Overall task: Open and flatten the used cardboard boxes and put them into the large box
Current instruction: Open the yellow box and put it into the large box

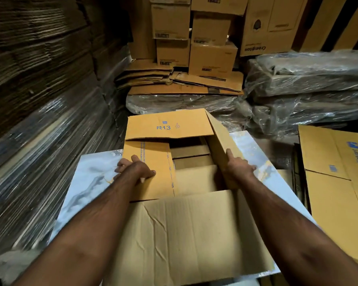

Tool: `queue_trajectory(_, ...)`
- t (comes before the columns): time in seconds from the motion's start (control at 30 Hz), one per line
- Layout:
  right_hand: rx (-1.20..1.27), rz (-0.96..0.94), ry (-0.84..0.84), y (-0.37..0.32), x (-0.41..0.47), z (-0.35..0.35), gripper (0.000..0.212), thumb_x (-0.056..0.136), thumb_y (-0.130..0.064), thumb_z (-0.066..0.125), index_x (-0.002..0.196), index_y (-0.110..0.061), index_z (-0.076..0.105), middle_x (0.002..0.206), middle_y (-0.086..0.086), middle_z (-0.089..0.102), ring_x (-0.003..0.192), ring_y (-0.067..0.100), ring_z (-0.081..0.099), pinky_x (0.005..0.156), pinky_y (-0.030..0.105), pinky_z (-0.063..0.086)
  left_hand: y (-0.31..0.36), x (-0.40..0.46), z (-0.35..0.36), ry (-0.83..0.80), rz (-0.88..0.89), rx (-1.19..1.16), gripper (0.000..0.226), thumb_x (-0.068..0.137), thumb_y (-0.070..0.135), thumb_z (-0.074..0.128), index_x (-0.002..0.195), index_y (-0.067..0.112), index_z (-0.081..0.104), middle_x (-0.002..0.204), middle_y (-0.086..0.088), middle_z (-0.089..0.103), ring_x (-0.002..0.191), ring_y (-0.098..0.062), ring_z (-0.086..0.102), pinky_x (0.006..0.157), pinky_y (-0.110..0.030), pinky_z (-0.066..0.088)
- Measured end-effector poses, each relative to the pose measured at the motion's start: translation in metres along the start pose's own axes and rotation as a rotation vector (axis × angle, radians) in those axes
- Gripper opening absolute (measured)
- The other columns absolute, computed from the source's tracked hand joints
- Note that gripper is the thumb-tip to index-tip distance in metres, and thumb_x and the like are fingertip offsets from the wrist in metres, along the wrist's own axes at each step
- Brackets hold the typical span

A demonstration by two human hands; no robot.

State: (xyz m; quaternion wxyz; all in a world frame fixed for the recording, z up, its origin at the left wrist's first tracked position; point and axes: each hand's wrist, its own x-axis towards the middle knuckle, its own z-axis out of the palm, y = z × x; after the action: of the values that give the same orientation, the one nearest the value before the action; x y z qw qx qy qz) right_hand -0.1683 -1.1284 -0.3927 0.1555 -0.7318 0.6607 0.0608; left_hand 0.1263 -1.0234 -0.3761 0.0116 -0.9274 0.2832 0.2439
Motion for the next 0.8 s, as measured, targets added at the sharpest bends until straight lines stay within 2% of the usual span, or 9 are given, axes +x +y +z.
queue_trajectory(0.07, -0.155, -0.029, 0.201, -0.009, 0.01, -0.001, 0.067, 0.092, -0.034, 0.055, 0.151, -0.025, 0.024, 0.15, 0.019, 0.033, 0.139, 0.037, 0.029, 0.111, 0.067, 0.017, 0.01, 0.007, -0.005, 0.03, -0.011, -0.05, 0.094, 0.071, 0.063, 0.075, 0.137, 0.021, 0.023, 0.144, -0.02, 0.013, 0.135, -0.041, 0.029, 0.11, -0.054, 0.035)
queue_trajectory(0.17, -0.197, -0.359, 0.355, -0.037, 0.024, 0.001, 0.071, 0.093, -0.038, 0.052, 0.154, -0.024, 0.021, 0.158, 0.013, 0.025, 0.145, 0.032, 0.022, 0.117, 0.059, 0.015, 0.012, 0.023, -0.01, 0.089, 0.028, -0.059, 0.1, 0.071, 0.068, 0.072, 0.143, 0.022, 0.021, 0.147, -0.019, 0.017, 0.136, -0.038, 0.03, 0.11, -0.054, 0.031)
queue_trajectory(0.23, -0.23, -0.556, 0.274, -0.063, 0.034, 0.009, 0.072, 0.094, -0.033, 0.052, 0.156, -0.026, 0.016, 0.162, 0.012, 0.019, 0.148, 0.031, 0.019, 0.119, 0.053, 0.018, 0.008, 0.039, -0.013, 0.094, 0.106, -0.025, 0.111, 0.067, 0.074, 0.071, 0.148, 0.023, 0.016, 0.152, -0.019, 0.013, 0.14, -0.039, 0.024, 0.11, -0.056, 0.029)
queue_trajectory(0.3, -0.272, -0.611, 0.152, -0.088, 0.049, 0.02, 0.078, 0.094, -0.03, 0.057, 0.157, -0.027, 0.012, 0.165, 0.013, 0.009, 0.151, 0.032, 0.014, 0.12, 0.053, 0.018, 0.004, 0.056, -0.014, 0.115, 0.204, -0.009, 0.117, 0.063, 0.081, 0.068, 0.152, 0.027, 0.014, 0.153, -0.019, 0.015, 0.139, -0.04, 0.03, 0.107, -0.051, 0.035)
queue_trajectory(0.43, -0.285, -0.579, -0.01, -0.12, 0.075, 0.044, 0.092, 0.089, -0.037, 0.066, 0.157, -0.027, 0.005, 0.165, 0.015, -0.001, 0.15, 0.035, 0.013, 0.12, 0.056, 0.018, -0.008, 0.081, -0.014, 0.197, 0.312, -0.152, 0.085, 0.075, 0.077, 0.059, 0.145, 0.037, 0.029, 0.137, -0.019, 0.045, 0.124, -0.04, 0.049, 0.098, -0.041, 0.042)
queue_trajectory(0.53, -0.262, -0.549, -0.043, -0.132, 0.093, 0.059, 0.104, 0.086, -0.042, 0.071, 0.158, -0.026, -0.002, 0.164, 0.018, -0.013, 0.151, 0.038, 0.004, 0.121, 0.056, 0.015, -0.011, 0.088, -0.014, 0.242, 0.336, -0.129, 0.078, 0.076, 0.076, 0.059, 0.139, 0.039, 0.034, 0.123, -0.017, 0.057, 0.116, -0.038, 0.055, 0.092, -0.04, 0.045)
queue_trajectory(0.63, -0.245, -0.545, 0.054, -0.147, 0.109, 0.063, 0.106, 0.085, -0.036, 0.072, 0.158, -0.023, -0.004, 0.163, 0.019, 0.006, 0.15, 0.038, 0.008, 0.122, 0.052, 0.012, -0.01, 0.088, -0.007, 0.337, 0.349, -0.16, 0.065, 0.081, 0.07, 0.057, 0.135, 0.037, 0.037, 0.119, -0.014, 0.056, 0.109, -0.039, 0.059, 0.087, -0.041, 0.048)
queue_trajectory(0.7, -0.228, -0.568, 0.101, -0.161, 0.121, 0.056, 0.095, 0.087, -0.029, 0.068, 0.158, -0.023, 0.004, 0.155, 0.019, 0.026, 0.144, 0.038, 0.023, 0.12, 0.052, 0.016, -0.009, 0.091, -0.003, 0.382, 0.371, -0.216, 0.059, 0.085, 0.062, 0.058, 0.134, 0.036, 0.039, 0.134, -0.012, 0.042, 0.116, -0.04, 0.054, 0.088, -0.044, 0.048)
queue_trajectory(0.8, -0.238, -0.613, 0.251, -0.187, 0.146, 0.046, 0.093, 0.079, -0.035, 0.073, 0.155, -0.024, 0.021, 0.141, 0.02, 0.041, 0.127, 0.04, 0.039, 0.112, 0.056, 0.028, -0.007, 0.098, 0.0, 0.372, 0.368, -0.208, 0.073, 0.086, 0.058, 0.059, 0.149, 0.036, 0.029, 0.158, -0.013, 0.017, 0.131, -0.04, 0.042, 0.097, -0.048, 0.046)
